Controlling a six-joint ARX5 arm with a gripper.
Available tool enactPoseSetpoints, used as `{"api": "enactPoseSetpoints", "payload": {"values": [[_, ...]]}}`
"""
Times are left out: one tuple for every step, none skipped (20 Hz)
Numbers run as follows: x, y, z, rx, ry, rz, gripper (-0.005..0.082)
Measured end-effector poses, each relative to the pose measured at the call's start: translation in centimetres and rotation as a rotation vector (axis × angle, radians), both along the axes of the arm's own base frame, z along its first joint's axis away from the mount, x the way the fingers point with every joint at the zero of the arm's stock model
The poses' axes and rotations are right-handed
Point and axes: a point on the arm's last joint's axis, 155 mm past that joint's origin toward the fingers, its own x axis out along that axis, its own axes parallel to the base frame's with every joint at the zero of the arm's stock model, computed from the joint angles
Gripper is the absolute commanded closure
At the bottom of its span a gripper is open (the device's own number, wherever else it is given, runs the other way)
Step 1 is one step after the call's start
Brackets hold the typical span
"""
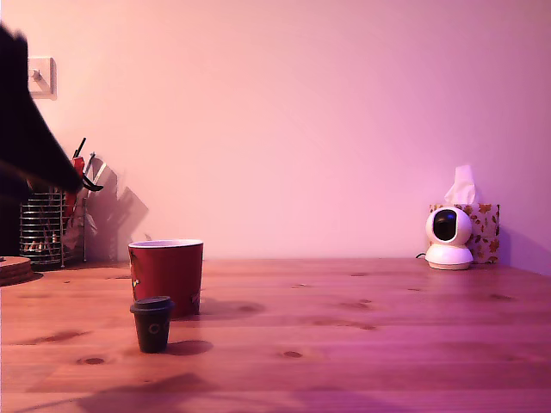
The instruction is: Pick up the coffee capsules on the table and drop them inside the coffee cup
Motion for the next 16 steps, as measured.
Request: {"api": "enactPoseSetpoints", "payload": {"values": [[0.0,0.0,-0.5,-0.002,-0.004,0.000,0.0039],[0.2,-0.1,-0.6,-0.010,-0.018,0.000,0.0039],[0.5,-0.3,-0.2,-0.021,-0.040,-0.002,0.0039],[0.8,-0.6,0.3,-0.024,-0.069,-0.016,0.0039],[0.8,-0.8,0.5,-0.031,-0.079,-0.030,0.0039],[0.6,-1.0,0.5,-0.029,-0.091,-0.055,0.0039],[0.5,-1.2,0.4,-0.038,-0.090,-0.066,0.0039],[0.3,-1.3,0.2,-0.026,-0.104,-0.088,0.0039],[0.3,-1.4,-0.1,-0.025,-0.108,-0.096,0.0039],[0.1,-1.5,-0.3,-0.022,-0.111,-0.113,0.0039],[-0.1,-1.6,-0.5,-0.025,-0.114,-0.125,0.0039],[-0.2,-1.7,-0.6,-0.031,-0.117,-0.131,0.0039],[-0.2,-1.8,-0.7,-0.036,-0.123,-0.135,0.0039],[-0.2,-1.8,-0.8,-0.038,-0.125,-0.136,0.0039],[-0.2,-1.9,-0.9,-0.038,-0.125,-0.136,0.0039],[0.0,-1.9,-1.0,-0.038,-0.124,-0.134,0.0039]]}}
